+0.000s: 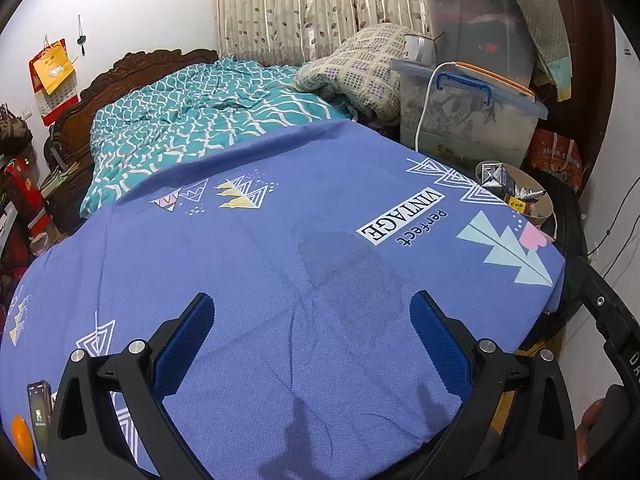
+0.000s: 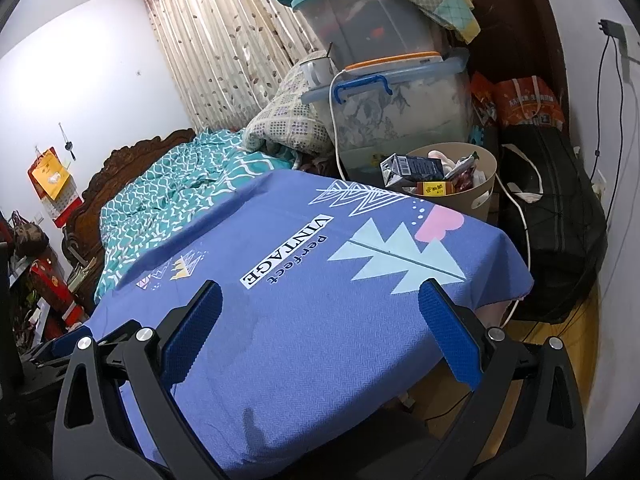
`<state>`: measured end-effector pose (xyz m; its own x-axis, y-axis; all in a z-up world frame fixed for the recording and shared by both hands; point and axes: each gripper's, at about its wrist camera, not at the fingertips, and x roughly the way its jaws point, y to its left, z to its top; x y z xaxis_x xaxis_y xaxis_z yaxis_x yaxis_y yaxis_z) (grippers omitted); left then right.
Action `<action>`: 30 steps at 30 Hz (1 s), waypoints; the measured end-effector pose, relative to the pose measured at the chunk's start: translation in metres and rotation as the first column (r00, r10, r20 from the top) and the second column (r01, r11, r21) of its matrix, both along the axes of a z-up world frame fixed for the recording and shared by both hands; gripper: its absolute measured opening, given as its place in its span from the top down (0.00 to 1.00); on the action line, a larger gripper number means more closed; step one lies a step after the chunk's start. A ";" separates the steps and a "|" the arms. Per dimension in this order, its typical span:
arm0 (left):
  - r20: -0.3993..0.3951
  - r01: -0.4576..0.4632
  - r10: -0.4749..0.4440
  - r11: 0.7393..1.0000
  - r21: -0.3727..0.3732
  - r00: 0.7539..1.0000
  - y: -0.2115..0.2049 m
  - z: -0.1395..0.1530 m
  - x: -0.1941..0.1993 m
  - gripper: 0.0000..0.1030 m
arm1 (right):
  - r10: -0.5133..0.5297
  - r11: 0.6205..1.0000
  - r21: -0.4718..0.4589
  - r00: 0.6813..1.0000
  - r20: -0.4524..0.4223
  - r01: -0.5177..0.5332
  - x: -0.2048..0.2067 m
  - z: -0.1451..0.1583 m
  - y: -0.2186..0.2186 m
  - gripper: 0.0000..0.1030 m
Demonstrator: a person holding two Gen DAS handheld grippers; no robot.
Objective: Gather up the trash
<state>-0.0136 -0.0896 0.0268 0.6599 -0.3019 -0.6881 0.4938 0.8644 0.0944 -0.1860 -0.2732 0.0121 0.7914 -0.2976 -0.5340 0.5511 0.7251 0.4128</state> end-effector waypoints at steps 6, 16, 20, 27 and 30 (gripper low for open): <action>-0.001 -0.001 0.001 1.000 0.003 1.000 0.000 -0.003 0.001 0.08 | 0.000 1.000 0.000 1.000 -0.001 0.000 0.000 -0.001 -0.001 0.05; -0.002 -0.002 0.002 1.000 0.007 1.000 0.000 -0.006 -0.001 0.08 | -0.002 1.000 0.005 1.000 -0.002 0.002 -0.001 -0.003 -0.002 0.05; -0.004 -0.001 0.001 1.000 0.006 1.000 0.000 -0.007 -0.001 0.08 | -0.001 1.000 0.005 1.000 -0.003 0.001 0.000 -0.003 -0.002 0.05; -0.006 -0.002 0.002 1.000 0.012 1.000 0.001 -0.011 0.000 0.08 | -0.003 1.000 0.011 1.000 -0.006 0.003 -0.002 -0.009 -0.002 0.05; -0.008 -0.001 0.001 1.000 0.017 1.000 0.001 -0.012 0.000 0.08 | -0.003 1.000 0.011 1.000 -0.006 0.003 -0.002 -0.008 -0.002 0.05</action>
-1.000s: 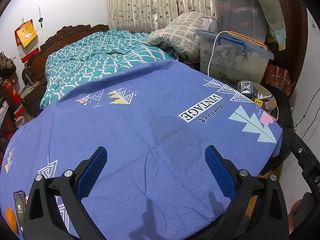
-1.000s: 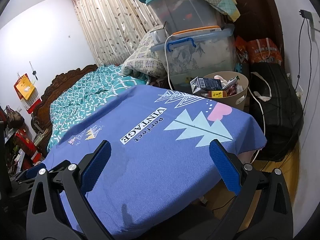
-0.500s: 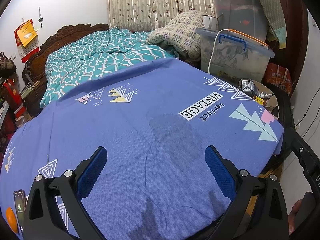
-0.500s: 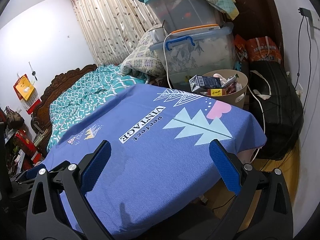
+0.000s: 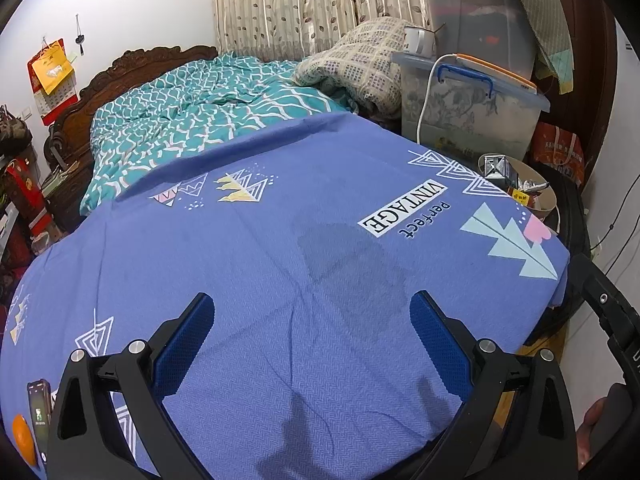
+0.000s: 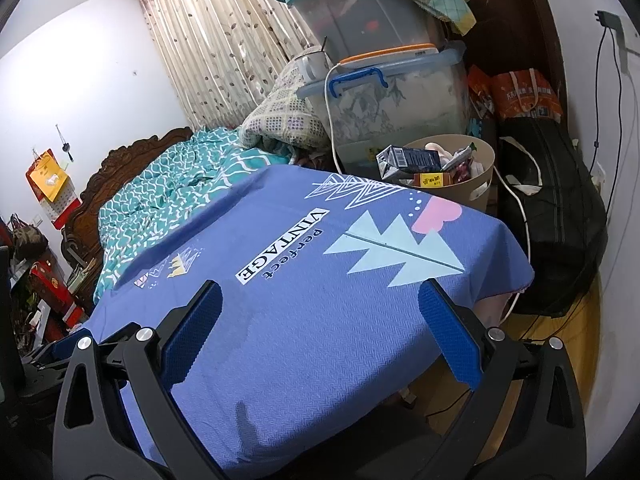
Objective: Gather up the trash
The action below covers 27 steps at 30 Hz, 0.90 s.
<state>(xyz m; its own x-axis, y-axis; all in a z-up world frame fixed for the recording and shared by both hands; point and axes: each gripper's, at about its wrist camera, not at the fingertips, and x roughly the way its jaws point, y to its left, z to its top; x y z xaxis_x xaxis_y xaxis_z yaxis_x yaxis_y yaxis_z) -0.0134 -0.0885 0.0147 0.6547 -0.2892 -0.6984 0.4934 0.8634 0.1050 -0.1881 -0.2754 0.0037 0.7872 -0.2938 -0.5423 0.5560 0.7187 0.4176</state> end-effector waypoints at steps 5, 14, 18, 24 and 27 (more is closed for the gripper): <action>-0.002 -0.002 0.002 1.000 0.004 1.000 0.001 -0.001 0.002 0.08 | -0.001 1.000 0.002 1.000 -0.001 0.001 0.000 -0.002 0.001 0.05; -0.002 0.006 -0.006 1.000 0.010 1.000 0.000 -0.002 0.001 0.08 | -0.002 1.000 0.004 1.000 -0.002 0.002 0.000 -0.004 0.000 0.05; -0.003 0.007 -0.007 1.000 0.011 1.000 0.000 -0.002 0.001 0.08 | -0.001 1.000 0.005 1.000 -0.003 0.001 -0.001 -0.005 0.000 0.05; -0.003 0.010 -0.010 1.000 0.014 1.000 0.000 -0.003 0.001 0.08 | -0.006 1.000 0.007 1.000 -0.002 0.006 -0.002 -0.009 0.002 0.05; -0.002 0.012 -0.012 1.000 0.015 1.000 -0.001 -0.003 0.000 0.08 | -0.006 1.000 0.009 1.000 -0.004 0.006 -0.002 -0.008 0.001 0.05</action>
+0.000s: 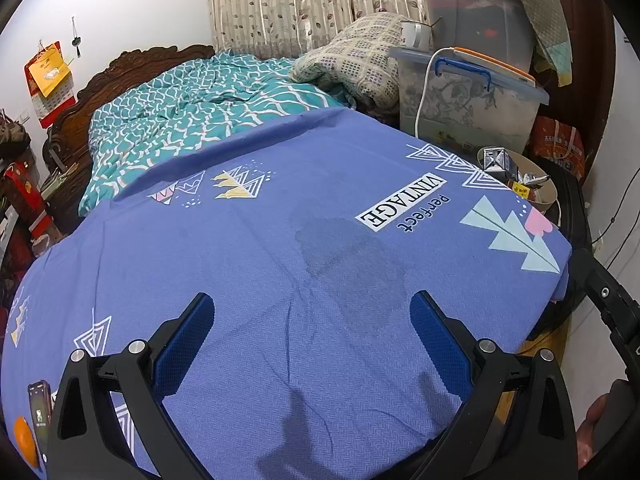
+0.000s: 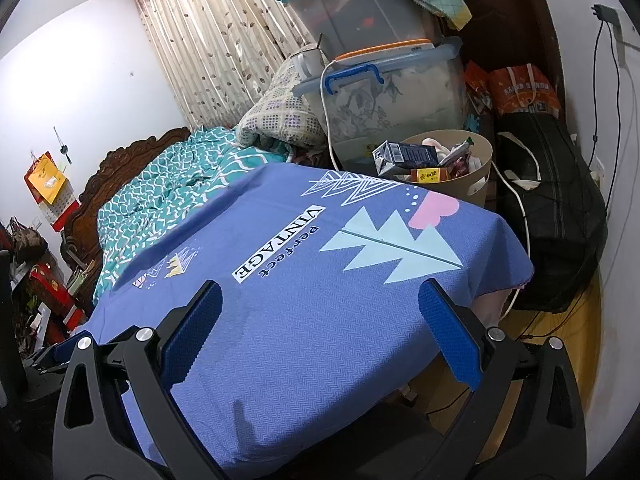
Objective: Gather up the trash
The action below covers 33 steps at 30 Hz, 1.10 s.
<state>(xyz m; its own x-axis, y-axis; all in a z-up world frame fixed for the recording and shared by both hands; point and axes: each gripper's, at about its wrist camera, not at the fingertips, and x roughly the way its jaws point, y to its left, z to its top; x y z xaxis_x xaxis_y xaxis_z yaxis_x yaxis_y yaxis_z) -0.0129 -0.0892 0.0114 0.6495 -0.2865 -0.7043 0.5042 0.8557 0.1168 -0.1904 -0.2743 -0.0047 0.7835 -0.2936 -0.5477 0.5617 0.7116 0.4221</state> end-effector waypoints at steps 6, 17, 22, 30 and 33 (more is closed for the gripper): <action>0.002 0.008 -0.008 1.000 0.004 1.000 -0.001 -0.001 -0.002 0.08 | 0.001 1.000 0.000 1.000 0.000 -0.001 0.000 0.000 -0.001 0.05; 0.004 0.009 -0.009 1.000 0.008 1.000 -0.002 -0.002 -0.003 0.08 | 0.001 1.000 0.001 1.000 0.000 -0.001 0.000 0.000 -0.001 0.05; 0.004 0.008 -0.008 1.000 0.007 1.000 -0.003 -0.001 -0.002 0.08 | 0.001 1.000 0.002 1.000 0.000 -0.001 0.000 0.001 -0.002 0.05; 0.004 0.009 -0.009 1.000 0.009 1.000 -0.003 -0.001 -0.002 0.08 | 0.000 1.000 0.003 1.000 0.000 0.000 -0.001 0.000 -0.002 0.05; 0.004 0.010 -0.010 1.000 0.011 1.000 -0.002 -0.002 -0.002 0.08 | 0.001 1.000 0.003 1.000 0.000 -0.001 0.000 0.001 -0.003 0.05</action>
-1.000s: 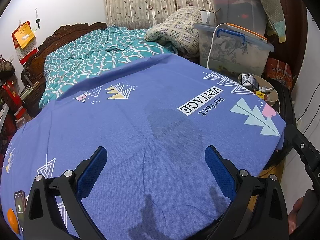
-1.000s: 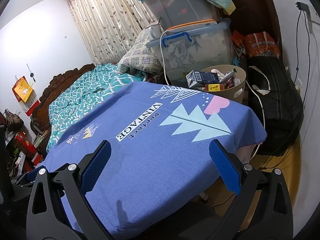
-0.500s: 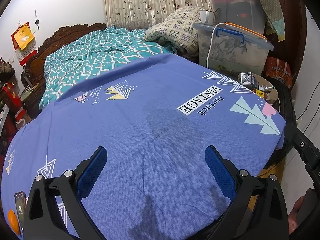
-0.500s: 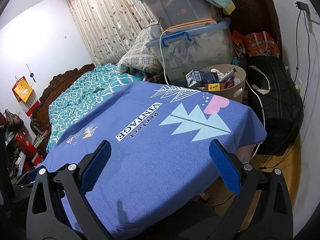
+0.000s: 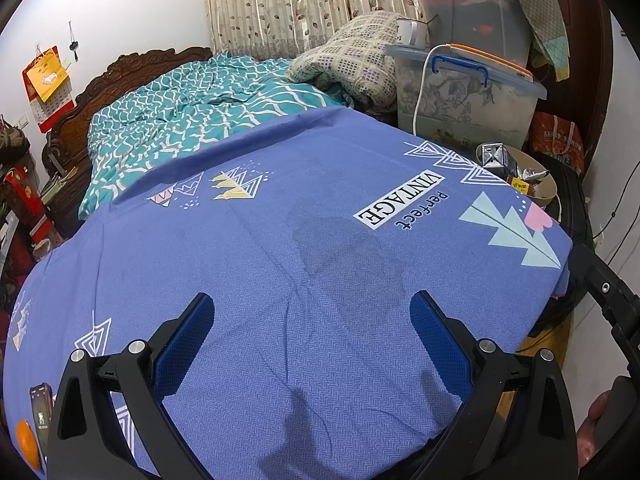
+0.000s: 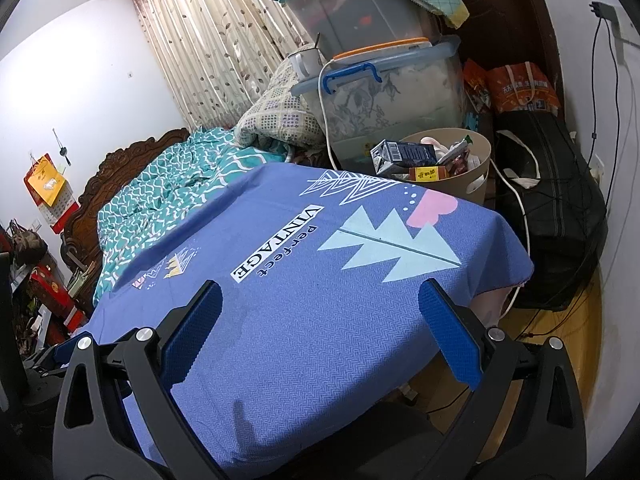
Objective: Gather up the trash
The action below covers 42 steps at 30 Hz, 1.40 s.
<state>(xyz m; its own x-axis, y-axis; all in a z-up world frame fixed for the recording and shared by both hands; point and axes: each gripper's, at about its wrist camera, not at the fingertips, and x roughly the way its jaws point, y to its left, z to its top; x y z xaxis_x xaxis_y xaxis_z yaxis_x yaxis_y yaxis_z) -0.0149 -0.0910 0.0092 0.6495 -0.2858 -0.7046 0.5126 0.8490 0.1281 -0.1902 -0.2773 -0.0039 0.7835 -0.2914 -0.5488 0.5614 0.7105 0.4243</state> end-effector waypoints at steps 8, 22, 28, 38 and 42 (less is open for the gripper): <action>0.000 0.000 0.000 1.000 -0.001 1.000 0.000 0.000 0.000 0.08 | 0.001 1.000 0.001 1.000 -0.001 -0.001 -0.001 -0.001 0.000 0.05; -0.001 0.009 -0.009 1.000 0.011 1.000 -0.003 -0.005 0.001 0.08 | 0.001 1.000 0.003 1.000 -0.001 -0.001 0.000 0.001 -0.002 0.05; 0.004 0.016 -0.016 1.000 0.019 1.000 -0.005 -0.004 0.001 0.08 | 0.000 1.000 0.005 1.000 0.001 0.000 -0.002 -0.001 -0.002 0.05; 0.003 0.029 -0.030 0.999 0.028 1.000 -0.010 -0.005 0.000 0.08 | -0.010 1.000 0.018 1.000 0.008 0.009 -0.011 -0.006 -0.001 0.05; -0.011 0.061 -0.061 0.998 0.020 0.998 -0.014 -0.007 -0.003 0.08 | -0.014 1.000 0.028 1.000 0.011 0.013 -0.011 -0.005 -0.006 0.05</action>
<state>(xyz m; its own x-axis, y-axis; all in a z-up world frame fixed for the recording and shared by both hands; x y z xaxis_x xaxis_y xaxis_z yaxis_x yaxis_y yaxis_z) -0.0181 -0.1047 0.0022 0.6242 -0.3101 -0.7171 0.5645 0.8135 0.1396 -0.2013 -0.2828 -0.0093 0.7857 -0.2871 -0.5480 0.5661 0.6908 0.4498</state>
